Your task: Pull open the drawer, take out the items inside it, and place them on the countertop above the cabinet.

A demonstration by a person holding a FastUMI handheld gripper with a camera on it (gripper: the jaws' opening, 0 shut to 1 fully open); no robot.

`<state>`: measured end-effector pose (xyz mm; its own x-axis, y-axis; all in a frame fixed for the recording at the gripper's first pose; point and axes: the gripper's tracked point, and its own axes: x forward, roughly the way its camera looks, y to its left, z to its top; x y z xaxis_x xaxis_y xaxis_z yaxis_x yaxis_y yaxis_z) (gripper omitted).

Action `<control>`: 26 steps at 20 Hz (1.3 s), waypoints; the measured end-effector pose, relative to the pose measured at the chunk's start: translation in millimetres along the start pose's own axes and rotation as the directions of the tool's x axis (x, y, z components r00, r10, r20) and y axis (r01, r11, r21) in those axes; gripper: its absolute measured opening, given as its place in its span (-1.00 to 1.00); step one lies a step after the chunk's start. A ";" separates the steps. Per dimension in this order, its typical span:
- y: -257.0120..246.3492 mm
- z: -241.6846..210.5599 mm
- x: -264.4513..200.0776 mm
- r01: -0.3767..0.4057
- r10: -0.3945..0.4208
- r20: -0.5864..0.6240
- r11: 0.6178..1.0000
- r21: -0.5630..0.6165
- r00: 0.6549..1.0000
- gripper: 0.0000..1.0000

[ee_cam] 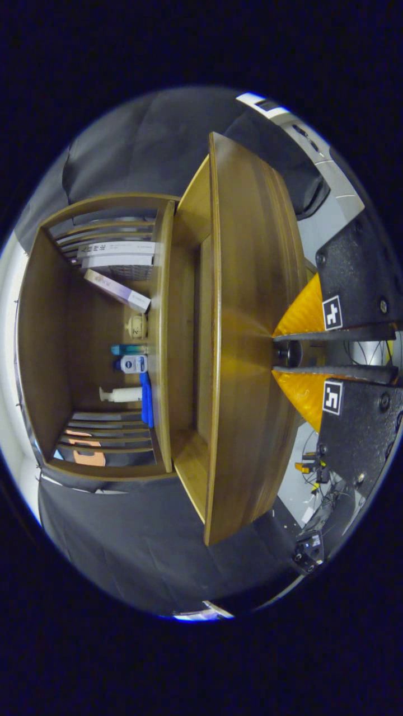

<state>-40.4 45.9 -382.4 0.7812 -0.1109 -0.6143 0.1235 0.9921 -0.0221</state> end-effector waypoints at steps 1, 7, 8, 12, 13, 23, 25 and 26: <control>1.2 -2.2 -4.3 -0.004 0.004 -0.004 1.000 -0.004 1.000 -0.61; 7.9 -14.9 -22.7 -0.030 0.029 -0.018 0.999 -0.040 0.999 -0.60; 8.9 -16.5 -24.3 -0.031 0.030 -0.020 0.999 -0.042 0.999 -0.60; 8.9 -17.0 -26.0 -0.028 0.026 -0.053 0.999 -0.043 0.998 -0.60; 8.8 -16.8 -28.0 -0.028 0.025 -0.078 0.999 -0.037 0.997 -0.60; 29.7 58.6 -64.9 -0.137 0.137 -0.098 0.991 0.006 0.986 0.04; 22.6 74.2 -55.2 -0.121 0.120 -0.103 0.993 -0.003 0.987 0.34; 17.7 79.7 -48.8 -0.111 0.109 -0.110 0.994 -0.010 0.988 0.49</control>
<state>-27.6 64.1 -289.9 0.7178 0.0049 -0.6963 0.0303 0.9988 0.0383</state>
